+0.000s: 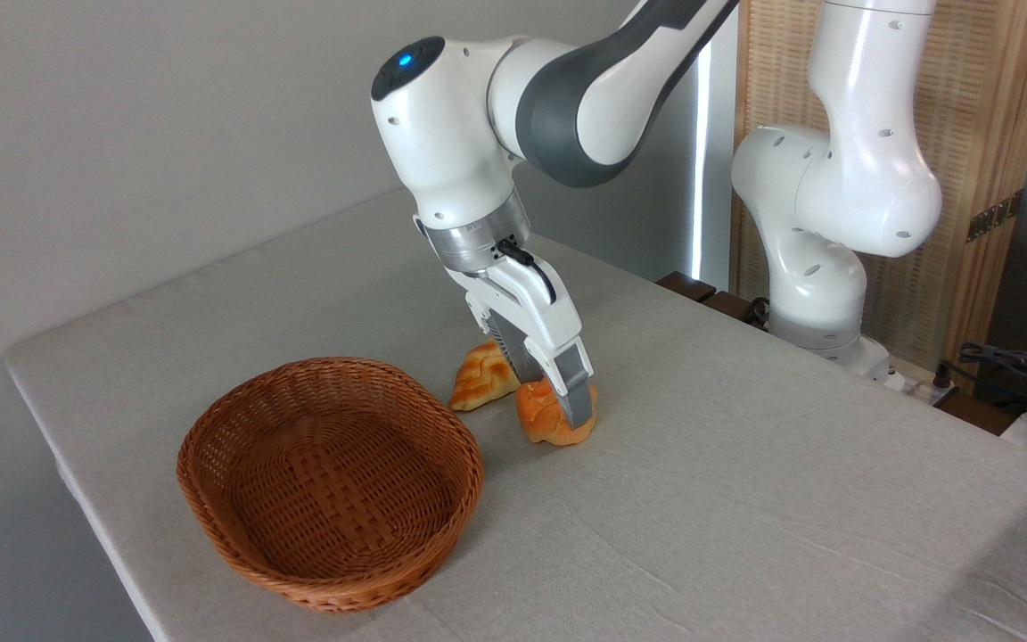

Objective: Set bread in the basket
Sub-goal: 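Close the gripper on the round orange bun and lift it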

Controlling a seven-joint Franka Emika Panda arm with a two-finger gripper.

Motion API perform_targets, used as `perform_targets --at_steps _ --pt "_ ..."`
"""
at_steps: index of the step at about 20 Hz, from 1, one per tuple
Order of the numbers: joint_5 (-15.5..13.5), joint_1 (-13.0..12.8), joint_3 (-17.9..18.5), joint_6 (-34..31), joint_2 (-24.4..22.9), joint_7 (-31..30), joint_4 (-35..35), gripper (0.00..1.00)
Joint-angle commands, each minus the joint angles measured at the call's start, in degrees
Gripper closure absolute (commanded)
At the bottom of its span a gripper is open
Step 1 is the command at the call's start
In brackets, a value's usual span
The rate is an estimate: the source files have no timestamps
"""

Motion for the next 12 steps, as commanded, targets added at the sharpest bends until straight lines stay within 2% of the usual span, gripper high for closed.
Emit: perform_targets --at_steps 1,4,6,12 --pt "0.9 -0.8 0.5 1.2 -0.5 1.7 -0.8 0.58" --pt "0.9 -0.8 0.5 1.1 -0.5 2.5 -0.8 0.69" --pt "0.9 -0.8 0.5 0.8 -0.5 2.9 -0.8 0.72" --pt "1.0 -0.8 0.5 0.3 -0.4 3.5 -0.7 0.72"
